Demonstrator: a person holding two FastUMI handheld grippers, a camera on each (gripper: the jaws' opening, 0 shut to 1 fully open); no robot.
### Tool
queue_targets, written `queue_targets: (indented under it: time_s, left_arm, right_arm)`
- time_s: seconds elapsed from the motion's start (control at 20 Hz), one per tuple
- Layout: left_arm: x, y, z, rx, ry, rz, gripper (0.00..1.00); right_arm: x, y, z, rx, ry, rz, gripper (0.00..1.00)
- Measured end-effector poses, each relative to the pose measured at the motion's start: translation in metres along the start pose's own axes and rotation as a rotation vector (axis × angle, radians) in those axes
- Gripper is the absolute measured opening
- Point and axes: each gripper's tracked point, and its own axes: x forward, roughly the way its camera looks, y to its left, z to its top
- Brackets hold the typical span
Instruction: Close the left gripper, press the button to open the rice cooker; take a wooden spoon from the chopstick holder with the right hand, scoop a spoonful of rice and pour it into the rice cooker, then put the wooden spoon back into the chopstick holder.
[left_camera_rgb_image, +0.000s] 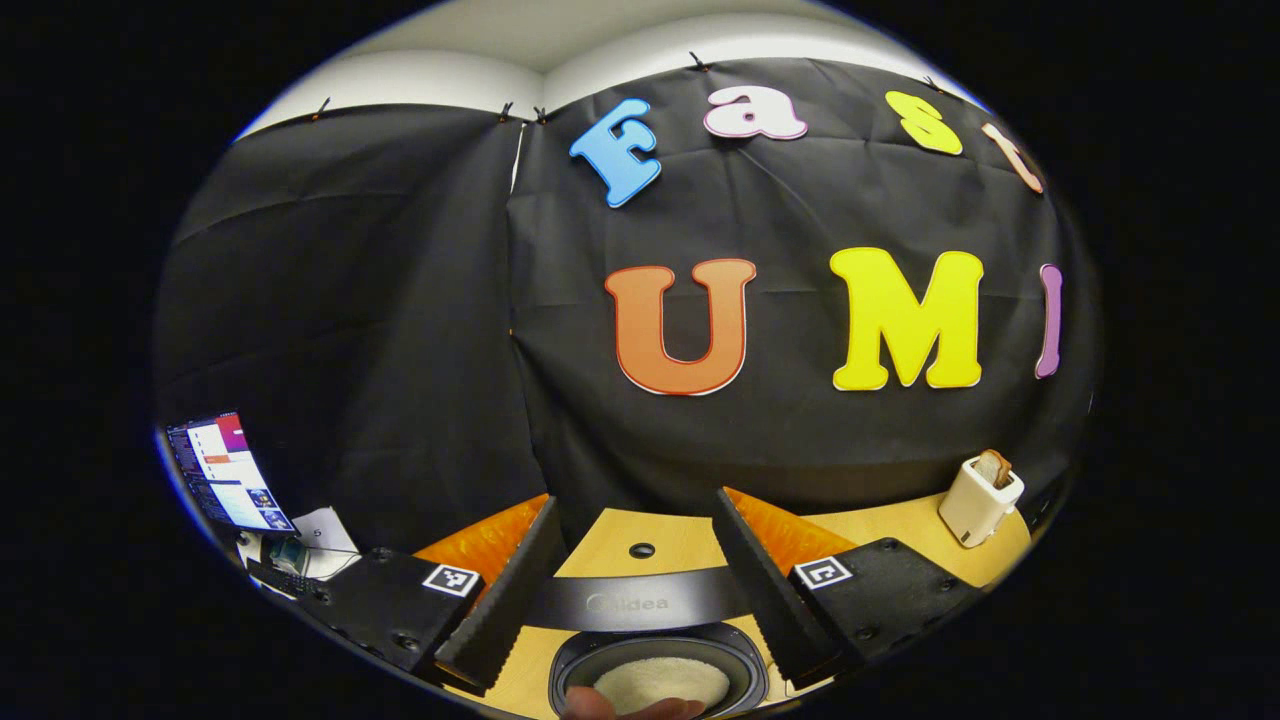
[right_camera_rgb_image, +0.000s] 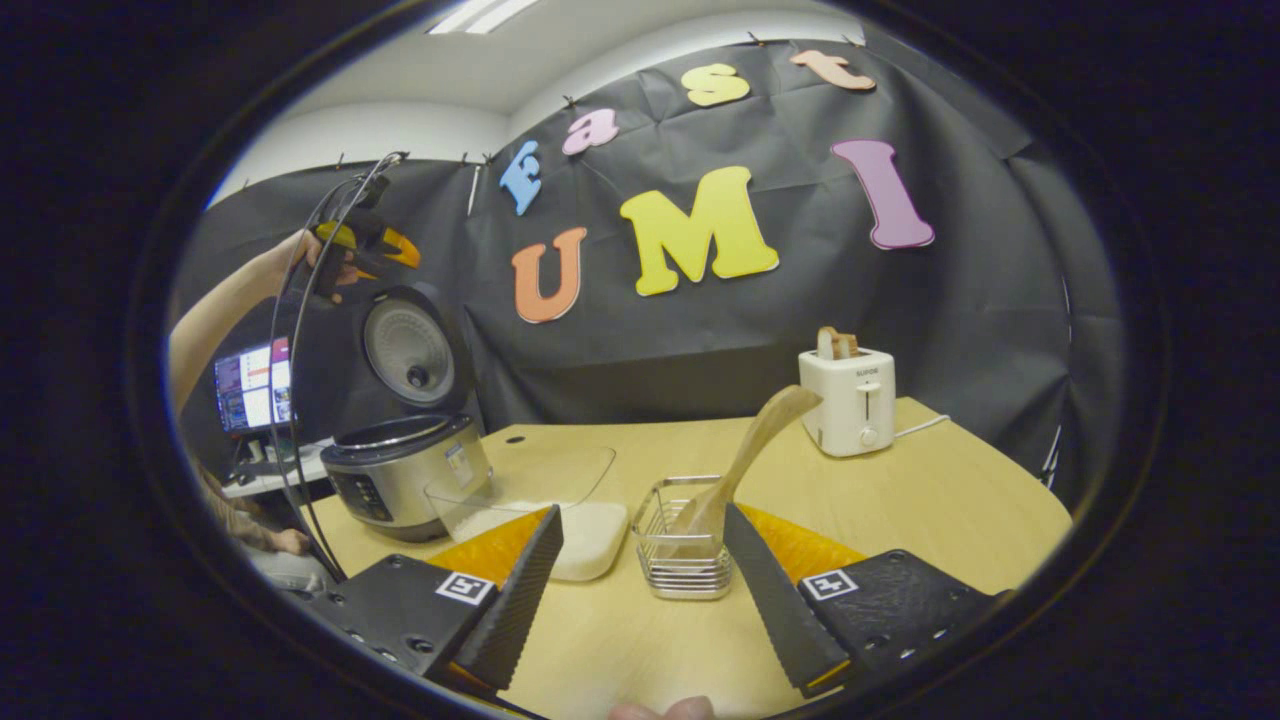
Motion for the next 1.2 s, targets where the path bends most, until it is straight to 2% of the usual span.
queue_targets:
  time_s: [0.05, 0.2, 0.25, 0.3, 0.4, 0.45, 0.5, 0.6, 0.65, 0.7, 0.75, 0.8, 0.85, 1.0, 1.05, 1.1, 1.2]
  left_arm:
    - [0.004, -0.002, -0.006, -0.006, 0.03, -0.007, 0.98]
    - [0.01, 0.001, -0.02, 0.014, 0.09, 0.023, 0.98]
    - [0.01, 0.001, -0.024, 0.017, 0.104, 0.026, 0.98]
    - [0.009, 0.0, -0.025, 0.014, 0.106, 0.024, 0.99]
    - [0.006, -0.002, -0.028, -0.005, 0.115, 0.022, 0.98]
    - [0.003, -0.002, -0.031, -0.018, 0.12, 0.024, 0.98]
    - [-0.001, -0.001, -0.034, -0.023, 0.129, 0.026, 0.98]
    - [-0.011, -0.002, -0.039, -0.011, 0.134, 0.029, 0.99]
    - [-0.016, -0.002, -0.043, -0.007, 0.133, 0.032, 0.98]
    - [-0.021, -0.003, -0.046, -0.007, 0.135, 0.036, 0.98]
    - [-0.027, -0.004, -0.051, -0.011, 0.136, 0.038, 0.98]
    - [-0.033, -0.005, -0.056, -0.013, 0.137, 0.039, 0.98]
    - [-0.039, -0.006, -0.061, -0.02, 0.139, 0.038, 0.98]
    - [-0.06, -0.01, -0.081, -0.026, 0.118, 0.031, 0.99]
    - [-0.067, -0.011, -0.09, -0.028, 0.115, 0.031, 0.99]
    - [-0.074, -0.013, -0.099, -0.032, 0.115, 0.032, 0.98]
    - [-0.086, -0.016, -0.116, -0.042, 0.115, 0.031, 0.98]
  right_arm:
    - [0.001, 0.001, -0.004, 0.001, 0.012, 0.001, 0.92]
    - [-0.001, 0.003, -0.007, 0.014, 0.018, 0.003, 0.92]
    - [-0.001, 0.004, -0.008, 0.013, 0.022, 0.006, 0.96]
    - [-0.001, 0.005, -0.008, 0.012, 0.022, 0.007, 0.92]
    - [-0.002, 0.006, -0.007, 0.012, 0.013, 0.012, 0.92]
    - [-0.001, 0.008, -0.008, 0.017, 0.014, 0.017, 0.96]
    - [0.0, 0.01, -0.01, 0.023, 0.019, 0.027, 0.92]
    - [0.0, 0.013, -0.016, 0.033, 0.034, 0.044, 0.95]
    - [0.0, 0.015, -0.018, 0.036, 0.04, 0.051, 0.92]
    - [-0.001, 0.017, -0.016, 0.038, 0.037, 0.057, 0.96]
    - [-0.004, 0.018, -0.015, 0.039, 0.028, 0.06, 0.92]
    - [-0.005, 0.019, -0.013, 0.039, 0.02, 0.062, 0.96]
    - [-0.007, 0.02, -0.012, 0.038, 0.011, 0.068, 0.92]
    - [-0.011, 0.023, -0.01, 0.05, -0.004, 0.088, 0.92]
    - [-0.012, 0.024, -0.011, 0.048, -0.001, 0.091, 0.96]
    - [-0.013, 0.025, -0.011, 0.043, 0.0, 0.095, 0.91]
    - [-0.017, 0.028, -0.008, 0.035, -0.013, 0.102, 0.92]
